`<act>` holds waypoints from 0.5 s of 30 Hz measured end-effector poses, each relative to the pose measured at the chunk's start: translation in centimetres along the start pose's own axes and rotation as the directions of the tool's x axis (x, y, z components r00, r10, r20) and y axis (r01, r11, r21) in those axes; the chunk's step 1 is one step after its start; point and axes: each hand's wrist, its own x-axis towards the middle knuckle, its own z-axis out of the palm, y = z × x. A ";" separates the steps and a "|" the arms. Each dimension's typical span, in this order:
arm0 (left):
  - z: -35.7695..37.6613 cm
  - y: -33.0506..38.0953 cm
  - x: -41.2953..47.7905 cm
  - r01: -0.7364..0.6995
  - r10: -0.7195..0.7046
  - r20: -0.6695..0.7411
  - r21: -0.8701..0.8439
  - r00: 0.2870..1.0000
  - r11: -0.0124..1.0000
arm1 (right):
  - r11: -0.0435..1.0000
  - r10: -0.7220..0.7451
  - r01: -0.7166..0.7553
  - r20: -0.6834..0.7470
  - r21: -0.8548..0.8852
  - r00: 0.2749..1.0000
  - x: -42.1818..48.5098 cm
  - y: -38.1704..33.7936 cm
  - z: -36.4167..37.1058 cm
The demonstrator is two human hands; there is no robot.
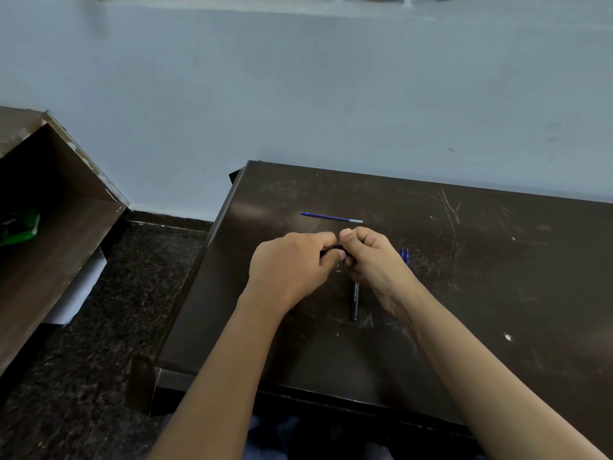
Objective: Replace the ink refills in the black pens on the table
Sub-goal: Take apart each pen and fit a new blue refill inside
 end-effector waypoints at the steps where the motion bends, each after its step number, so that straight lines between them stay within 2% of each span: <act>1: 0.0 0.0 0.0 0.008 -0.008 -0.004 -0.004 1.000 1.000 | 1.000 0.002 -0.002 0.005 0.001 1.000 0.0 -0.1 -0.1; 5: 0.2 0.1 0.1 0.075 -0.071 0.096 -0.033 0.993 0.997 | 0.997 0.070 -0.071 -0.038 -0.009 0.997 0.2 0.0 -0.6; 8: 0.1 -0.6 0.2 0.144 -0.146 0.153 0.024 0.977 0.989 | 0.990 0.133 -0.138 -0.219 -0.010 0.967 0.9 0.0 -2.3; 10: -0.1 -1.0 0.2 0.231 -0.234 0.137 0.042 0.962 0.972 | 0.988 0.111 -0.138 -0.296 -0.071 0.949 1.1 0.1 -3.5; 12: -0.1 -1.1 0.2 0.317 -0.318 0.107 0.018 0.942 0.948 | 0.972 0.027 -0.089 -0.276 -0.216 0.961 1.0 0.4 -3.9; 15: -0.1 -0.9 0.4 0.381 -0.375 0.095 -0.046 0.922 0.923 | 0.875 -0.084 0.020 -0.111 -0.483 0.990 0.3 0.9 -2.6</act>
